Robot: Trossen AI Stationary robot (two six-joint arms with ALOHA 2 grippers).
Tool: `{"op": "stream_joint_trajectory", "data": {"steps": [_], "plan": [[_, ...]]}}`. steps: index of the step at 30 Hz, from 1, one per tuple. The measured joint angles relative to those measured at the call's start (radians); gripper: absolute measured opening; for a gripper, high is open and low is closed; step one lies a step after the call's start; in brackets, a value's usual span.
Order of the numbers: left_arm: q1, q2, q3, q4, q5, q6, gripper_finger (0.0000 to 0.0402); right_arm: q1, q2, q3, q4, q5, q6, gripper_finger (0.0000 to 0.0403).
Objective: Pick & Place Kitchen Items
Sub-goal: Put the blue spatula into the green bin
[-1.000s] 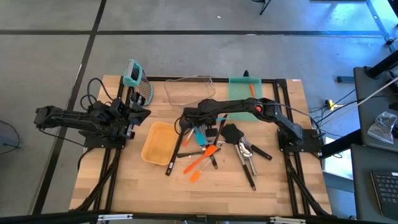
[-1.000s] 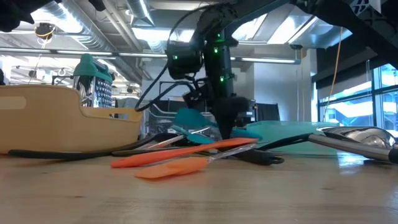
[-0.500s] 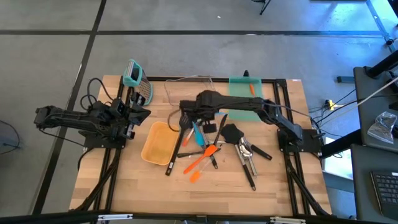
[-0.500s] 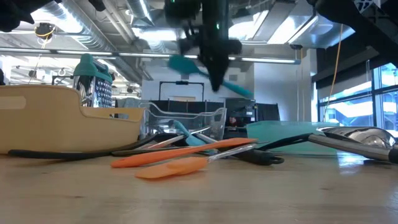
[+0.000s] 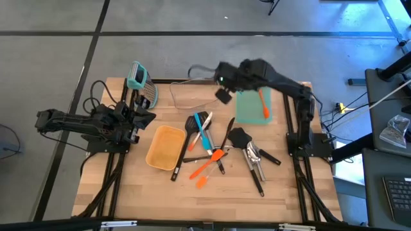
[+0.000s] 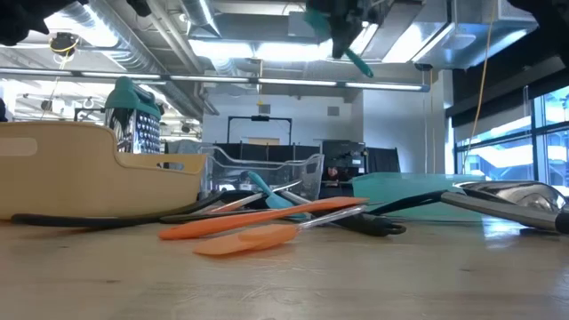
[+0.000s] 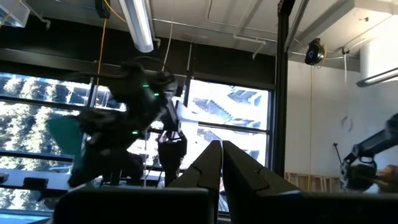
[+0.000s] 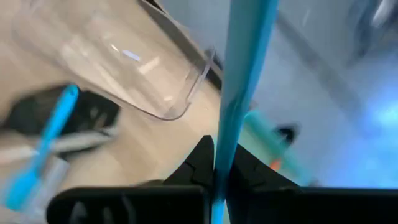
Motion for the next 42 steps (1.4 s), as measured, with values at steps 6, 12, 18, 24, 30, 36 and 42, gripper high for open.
{"op": "stream_joint_trajectory", "data": {"steps": [6,12,18,24,30,36,42], "plan": [[0.000,0.000,0.000,0.001,0.000,-0.016,0.0008,-0.176,-0.010,-0.030,0.001,-0.206,0.224,0.0013],[0.000,0.000,0.000,-0.001,0.043,-0.034,0.0008,-0.339,-0.007,-0.270,0.000,-0.375,0.313,0.0013],[0.000,0.000,0.000,-0.001,0.062,-0.035,0.0008,-0.427,-0.005,-0.570,0.160,-0.533,0.260,0.0013],[0.000,0.000,0.000,0.000,0.054,-0.035,0.0008,-0.457,-0.005,-0.708,0.299,-0.541,0.256,0.0013],[0.000,0.000,0.000,0.001,0.053,-0.034,0.0008,-0.461,-0.006,-0.814,0.360,-0.557,0.270,0.0013],[0.000,0.000,0.000,0.001,0.052,-0.033,0.0008,-0.461,-0.006,-0.878,0.468,-0.581,0.275,0.0013],[0.000,0.000,0.000,0.002,0.051,-0.033,0.0008,-0.461,-0.006,-0.908,0.539,-0.563,0.276,0.0013]]}}
